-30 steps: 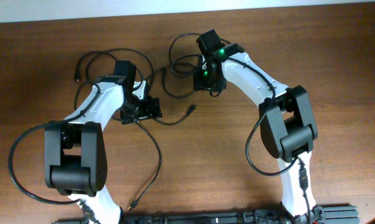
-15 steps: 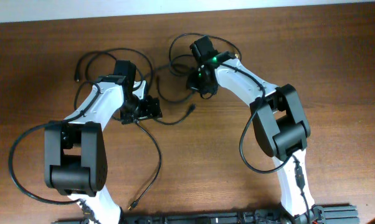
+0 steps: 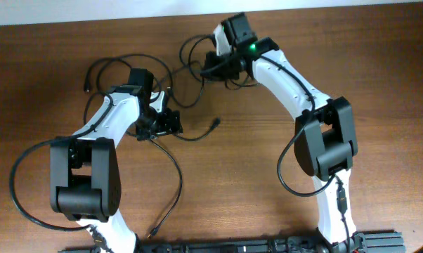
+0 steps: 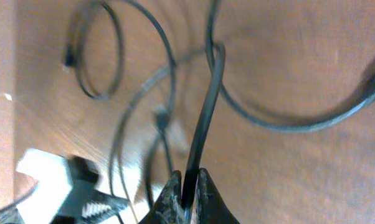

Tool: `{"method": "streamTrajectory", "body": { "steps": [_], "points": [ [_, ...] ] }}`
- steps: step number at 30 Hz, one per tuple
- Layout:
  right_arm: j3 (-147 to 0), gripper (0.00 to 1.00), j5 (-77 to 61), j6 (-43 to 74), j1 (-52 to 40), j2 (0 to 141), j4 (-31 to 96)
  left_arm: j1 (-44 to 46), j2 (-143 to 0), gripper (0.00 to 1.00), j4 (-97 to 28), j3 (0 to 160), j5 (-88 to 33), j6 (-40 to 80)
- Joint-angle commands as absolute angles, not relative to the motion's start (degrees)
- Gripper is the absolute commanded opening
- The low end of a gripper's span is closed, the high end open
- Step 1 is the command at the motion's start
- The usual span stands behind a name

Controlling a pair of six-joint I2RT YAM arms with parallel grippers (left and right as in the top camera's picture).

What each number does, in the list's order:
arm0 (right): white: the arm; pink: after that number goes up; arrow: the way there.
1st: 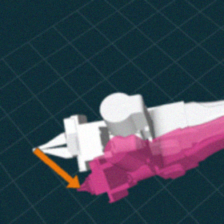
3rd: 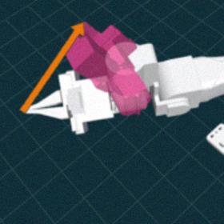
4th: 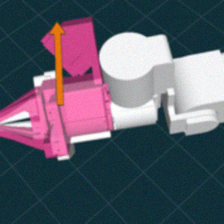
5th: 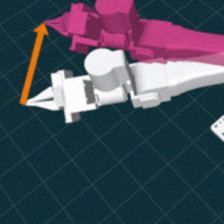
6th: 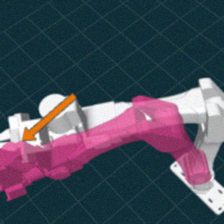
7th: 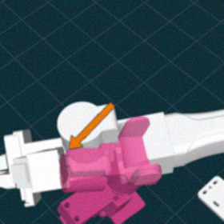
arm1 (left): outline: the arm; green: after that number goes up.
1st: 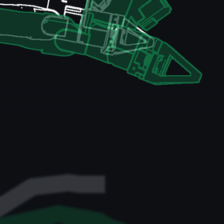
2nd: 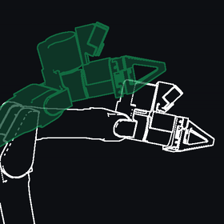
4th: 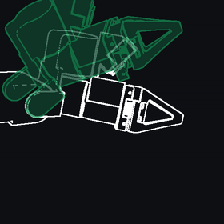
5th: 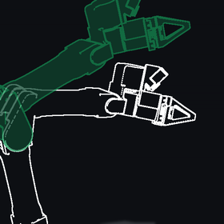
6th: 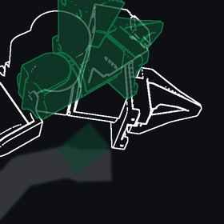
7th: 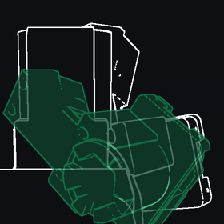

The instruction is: Untangle cables

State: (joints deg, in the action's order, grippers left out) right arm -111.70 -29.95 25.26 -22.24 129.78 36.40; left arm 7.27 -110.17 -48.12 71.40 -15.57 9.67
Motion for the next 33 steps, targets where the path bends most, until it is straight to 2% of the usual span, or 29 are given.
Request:
{"method": "streamTrajectory", "body": {
  "steps": [1,5,8,11,14,16,19,22,25,27,30,33],
  "points": [
    [-117.6,0.04,-26.9,24.2,-21.1,126.7,34.5,7.2,-110.7,0.87,-48.1,71.2,-15.2,9.8],
    [-126.8,0.04,-7.6,16.7,-20.8,126.7,34.5,7.2,-110.7,0.87,-48.1,71.2,-15.2,9.8],
    [-127.0,0.04,-7.5,16.7,-21.0,127.0,38.7,7.2,-110.7,0.87,-48.1,71.2,-15.2,9.8],
    [-126.9,0.22,-8.8,16.7,-22.2,128.7,51.9,7.2,-110.7,0.87,-48.1,71.2,-15.2,9.8],
    [-126.8,0.25,-10.7,12.2,-23.2,129.1,60.8,7.0,-110.4,0.89,-48.0,73.4,-15.2,8.2],
    [-126.8,0.18,-6.7,12.5,-23.1,129.1,68.2,7.0,-109.6,0.91,-47.4,78.5,-15.2,4.0],
    [-126.8,0.18,-0.1,18.2,-20.3,127.8,78.7,7.6,-109.3,0.96,-39.5,83.5,-15.2,-0.5],
    [-126.8,0.19,-0.4,20.2,-14.3,124.6,84.6,7.9,-110.0,0.90,-28.9,83.5,-15.2,2.0],
    [-126.8,0.17,-0.6,19.9,-6.4,121.7,91.2,8.0,-112.3,0.87,-27.4,83.5,-15.2,2.3],
    [-126.8,0.04,-2.4,17.9,-0.7,120.8,94.6,9.0,-114.7,0.87,-27.4,83.5,-15.2,2.3],
    [-126.7,0.05,-11.4,10.9,8.5,120.6,97.4,11.1,-118.1,0.86,-26.3,83.5,-12.4,2.3],
    [-126.7,0.06,-14.8,9.2,12.1,120.6,97.3,12.2,-119.2,0.86,-25.7,83.5,-6.0,2.3]
  ]
}}
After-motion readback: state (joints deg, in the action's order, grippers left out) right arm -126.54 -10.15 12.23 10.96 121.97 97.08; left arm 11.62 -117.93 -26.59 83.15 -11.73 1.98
